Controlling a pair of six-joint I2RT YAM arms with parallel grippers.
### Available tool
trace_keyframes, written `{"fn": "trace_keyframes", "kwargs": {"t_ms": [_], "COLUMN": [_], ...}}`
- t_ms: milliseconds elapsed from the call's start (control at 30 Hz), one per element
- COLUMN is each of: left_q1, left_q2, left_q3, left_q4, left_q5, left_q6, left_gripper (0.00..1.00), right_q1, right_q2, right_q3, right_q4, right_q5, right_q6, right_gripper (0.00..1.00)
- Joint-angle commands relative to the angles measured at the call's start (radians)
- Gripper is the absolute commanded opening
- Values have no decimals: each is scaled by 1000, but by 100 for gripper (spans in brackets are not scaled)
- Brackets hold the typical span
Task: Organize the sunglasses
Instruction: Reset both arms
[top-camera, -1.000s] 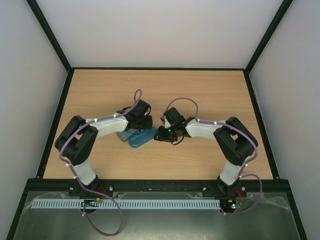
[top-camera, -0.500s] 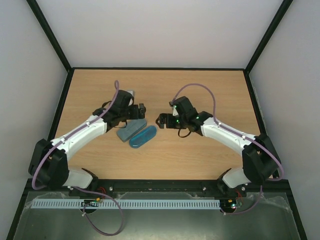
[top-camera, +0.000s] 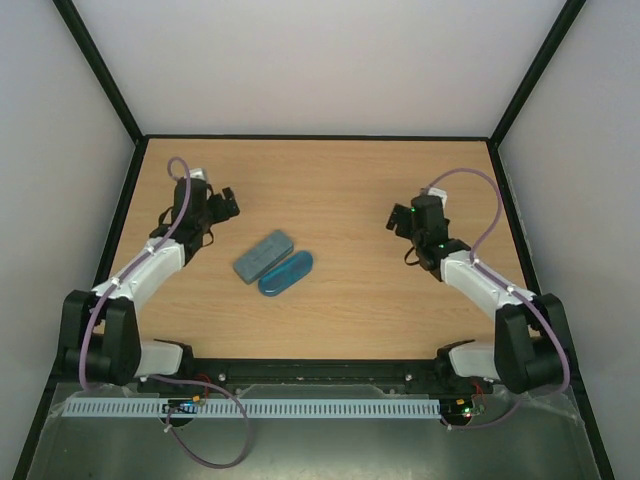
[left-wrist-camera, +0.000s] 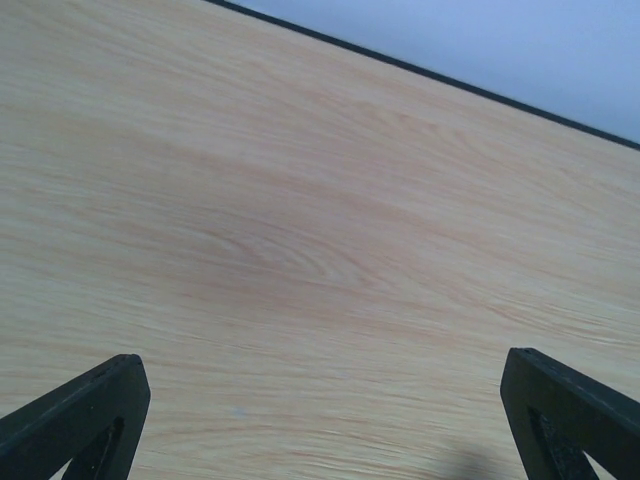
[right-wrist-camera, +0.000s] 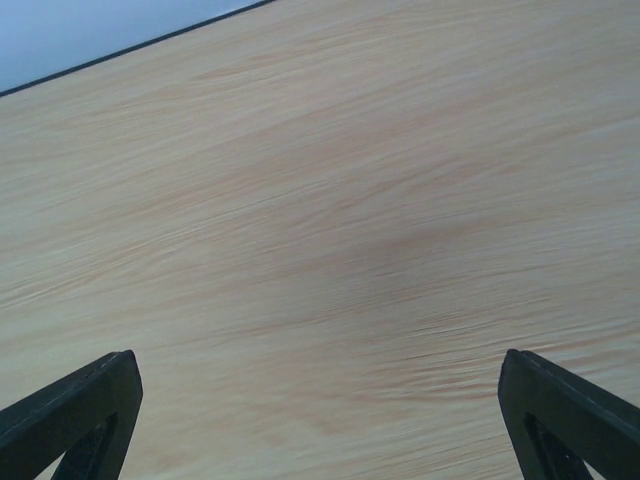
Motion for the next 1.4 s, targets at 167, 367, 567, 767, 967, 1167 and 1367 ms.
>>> {"fn": "trace_keyframes", "kwargs": {"t_ms": [167,367,567,767,967,1167,1367], "left_q1": [101,162,214,224,216,206,183], "left_q2": [46,132,195,248,259,212,178], "left_q3": [-175,-234,-310,-302,-308,-392,-563], "left_q4": [351,523,706,765,803,909,1185], "left_q5": [-198,-144,-54,-63,-73,-87,-103], "left_q6": [159,217,260,285,304,311,341], "left_gripper": [99,99,99,100,99,99,100], "right_q1": [-132,-153,-194,-229,-233,-233,-232], "right_q2": [121,184,204,251,222,111,135], "right_q3": [-156,-145,-185,-165,-194,-289,-413], "right_q4": [440,564,727,783,788,759,875], "right_q5": [205,228,223,218,251,208,212], "right_q6": [-103,-173,-246,-286,-321,-279,-238], "right_gripper": [99,99,99,99,99,99,99]}}
